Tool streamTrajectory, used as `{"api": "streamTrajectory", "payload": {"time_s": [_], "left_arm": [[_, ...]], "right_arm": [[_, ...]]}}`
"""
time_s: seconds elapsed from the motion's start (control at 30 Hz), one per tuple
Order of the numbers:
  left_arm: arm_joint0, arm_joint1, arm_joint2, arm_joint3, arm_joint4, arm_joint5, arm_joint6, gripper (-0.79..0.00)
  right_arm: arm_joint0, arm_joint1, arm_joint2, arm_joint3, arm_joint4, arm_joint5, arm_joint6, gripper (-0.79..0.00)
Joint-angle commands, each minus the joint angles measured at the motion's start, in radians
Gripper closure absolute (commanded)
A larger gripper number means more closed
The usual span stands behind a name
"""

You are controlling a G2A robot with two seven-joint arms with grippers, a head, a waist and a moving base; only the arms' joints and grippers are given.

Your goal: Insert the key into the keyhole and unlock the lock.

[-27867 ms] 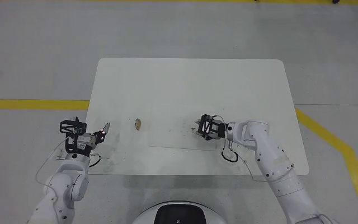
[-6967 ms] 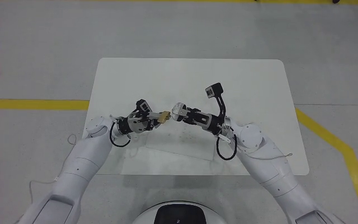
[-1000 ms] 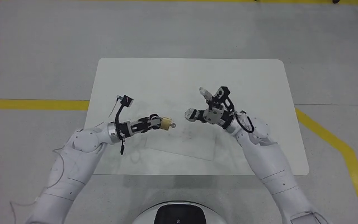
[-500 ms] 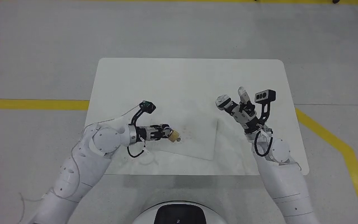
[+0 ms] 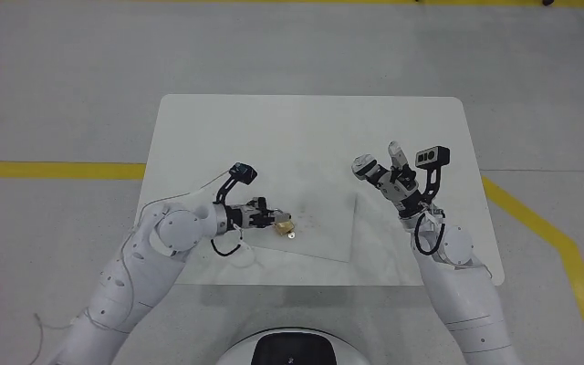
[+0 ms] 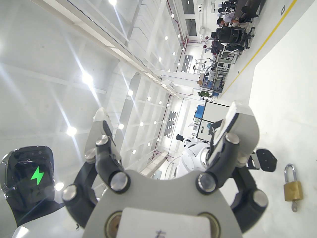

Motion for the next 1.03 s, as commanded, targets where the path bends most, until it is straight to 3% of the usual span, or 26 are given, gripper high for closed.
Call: {"api": "streamTrajectory", "payload": {"time_s": [0.0, 0.17, 0.37, 0.47, 0.63, 1.0], "left_arm": [[0.027, 0.011, -0.054, -0.041, -0.013, -0.023, 0.017, -0.785], [0.079, 0.038, -0.207, -0.133, 0.088, -0.053, 0.121, -0.785], [0.133, 0.049, -0.304, -0.169, 0.213, -0.108, 0.333, -0.785], [0.136, 0.047, -0.312, -0.126, 0.226, -0.144, 0.410, -0.785], [0.136, 0.047, -0.312, -0.126, 0.226, -0.144, 0.410, -0.785], [0.145, 0.046, -0.315, -0.128, 0.239, -0.137, 0.418, -0.785]], "right_arm": [[0.000, 0.000, 0.000, 0.000, 0.000, 0.000, 0.000, -0.785], [0.000, 0.000, 0.000, 0.000, 0.000, 0.000, 0.000, -0.785], [0.001, 0.000, 0.007, 0.000, -0.012, -0.006, -0.019, -0.785], [0.006, 0.000, 0.036, 0.028, -0.105, -0.053, -0.113, -0.785], [0.017, -0.003, 0.087, 0.065, -0.244, -0.158, -0.272, -0.785], [0.010, -0.003, 0.090, 0.060, -0.277, -0.148, -0.279, -0.785]]}}
